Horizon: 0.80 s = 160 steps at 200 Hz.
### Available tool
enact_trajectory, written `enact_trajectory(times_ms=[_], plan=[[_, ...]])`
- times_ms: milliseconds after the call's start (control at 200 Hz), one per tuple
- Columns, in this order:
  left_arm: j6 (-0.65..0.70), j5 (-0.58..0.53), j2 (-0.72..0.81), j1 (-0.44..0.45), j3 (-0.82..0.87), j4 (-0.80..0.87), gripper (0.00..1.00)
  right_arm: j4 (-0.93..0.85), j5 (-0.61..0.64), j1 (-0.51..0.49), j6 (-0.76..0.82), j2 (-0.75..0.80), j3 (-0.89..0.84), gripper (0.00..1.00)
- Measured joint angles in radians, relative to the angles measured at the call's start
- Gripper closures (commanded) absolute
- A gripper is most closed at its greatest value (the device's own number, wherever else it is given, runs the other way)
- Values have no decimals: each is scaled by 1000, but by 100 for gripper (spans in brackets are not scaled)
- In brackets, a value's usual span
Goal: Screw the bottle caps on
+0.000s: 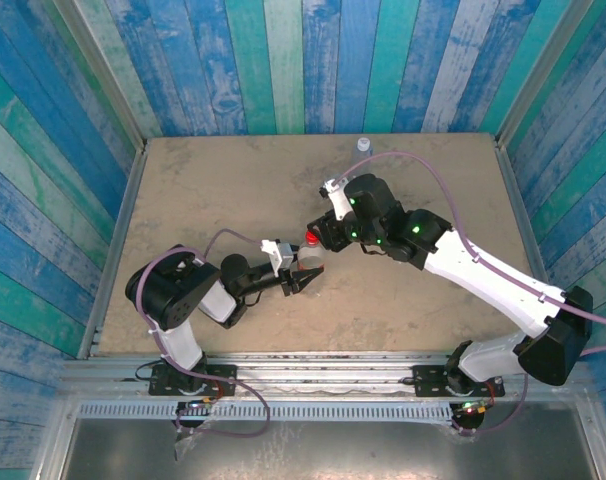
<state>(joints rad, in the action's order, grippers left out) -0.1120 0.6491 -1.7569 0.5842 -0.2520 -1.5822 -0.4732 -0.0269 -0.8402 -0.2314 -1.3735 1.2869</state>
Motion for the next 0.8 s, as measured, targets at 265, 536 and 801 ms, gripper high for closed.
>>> enact_trajectory(times_ms=[265,536,801], plan=[[2,0,0,0,0,0,40,-6,-32,4,5,-4,0,43],[3,0,0,0,0,0,40,-7,-41,6,7,-5,1,43],[2,0,0,0,0,0,40,-5,-37,6,6,24,-18,37]])
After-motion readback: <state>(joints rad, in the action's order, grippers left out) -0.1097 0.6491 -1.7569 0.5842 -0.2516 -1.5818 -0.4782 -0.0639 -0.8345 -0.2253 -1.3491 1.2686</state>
